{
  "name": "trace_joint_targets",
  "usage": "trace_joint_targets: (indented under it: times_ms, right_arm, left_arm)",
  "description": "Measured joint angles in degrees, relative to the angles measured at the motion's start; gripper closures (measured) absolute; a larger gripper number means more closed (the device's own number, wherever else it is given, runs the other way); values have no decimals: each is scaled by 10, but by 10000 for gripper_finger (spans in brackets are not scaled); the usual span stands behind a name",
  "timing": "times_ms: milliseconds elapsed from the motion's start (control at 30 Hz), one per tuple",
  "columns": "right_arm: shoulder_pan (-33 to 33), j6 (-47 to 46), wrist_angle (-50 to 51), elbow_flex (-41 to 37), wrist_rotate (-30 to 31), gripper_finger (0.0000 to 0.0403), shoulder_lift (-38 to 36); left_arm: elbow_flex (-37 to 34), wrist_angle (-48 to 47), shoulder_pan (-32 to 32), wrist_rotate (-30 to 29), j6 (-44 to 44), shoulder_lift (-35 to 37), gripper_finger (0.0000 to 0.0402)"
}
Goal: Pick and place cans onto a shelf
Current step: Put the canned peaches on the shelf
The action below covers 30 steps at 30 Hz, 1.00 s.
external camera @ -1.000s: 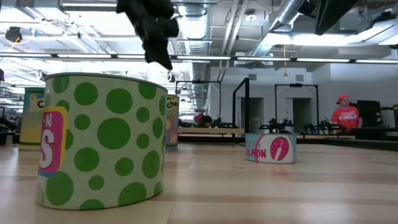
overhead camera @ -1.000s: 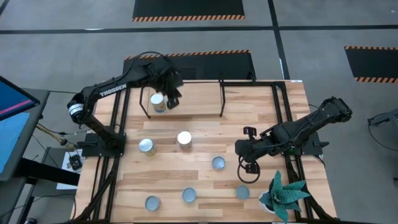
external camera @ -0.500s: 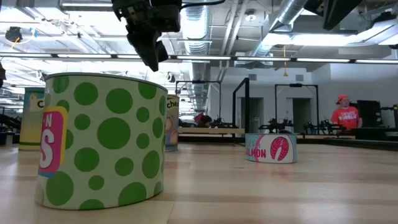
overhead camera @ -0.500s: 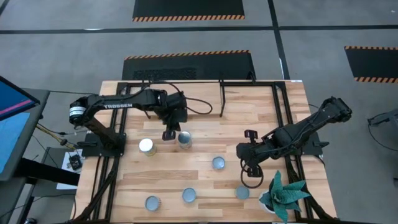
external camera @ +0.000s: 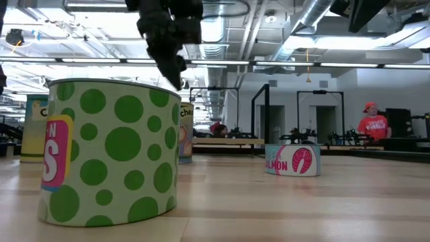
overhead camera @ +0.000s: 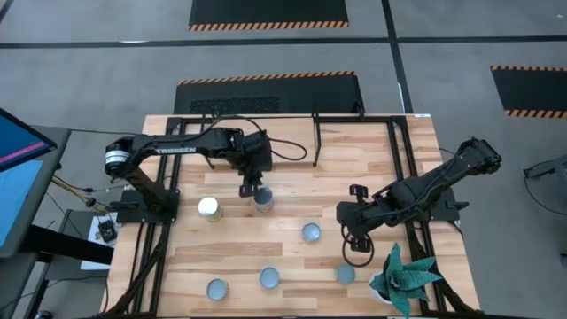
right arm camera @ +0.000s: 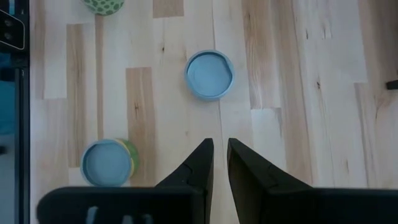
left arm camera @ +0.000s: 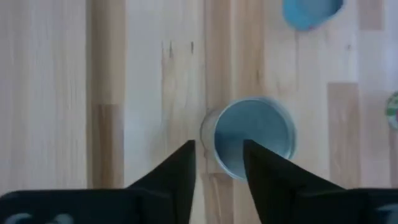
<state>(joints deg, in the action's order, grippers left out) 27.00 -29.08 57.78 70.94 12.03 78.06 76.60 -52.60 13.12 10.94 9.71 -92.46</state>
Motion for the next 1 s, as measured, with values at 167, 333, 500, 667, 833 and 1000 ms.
trace_joint_targets:
  times_ms: [167, 333, 500, 667, 833, 1000]
  right_arm:
    - [0, 0, 0, 0, -1, 333, 0]
    - [0, 0, 2, 0, -1, 333, 0]
    - [0, 0, 0, 0, -1, 333, 0]
    - [0, 0, 0, 0, -1, 333, 0]
    - [0, 0, 0, 0, -1, 333, 0]
    - [0, 0, 0, 0, -1, 333, 0]
  left_arm:
    - [0, -6, -1, -18, -28, -45, 249]
    - [2, -3, -7, -17, -50, -87, 244]
    - [4, 0, -11, -7, -62, -101, 244]
    - [4, -1, -12, -3, -74, -103, 258]
    - [3, 0, -12, 8, -74, -104, 326]
    - [2, 11, -12, 27, -76, -104, 392]
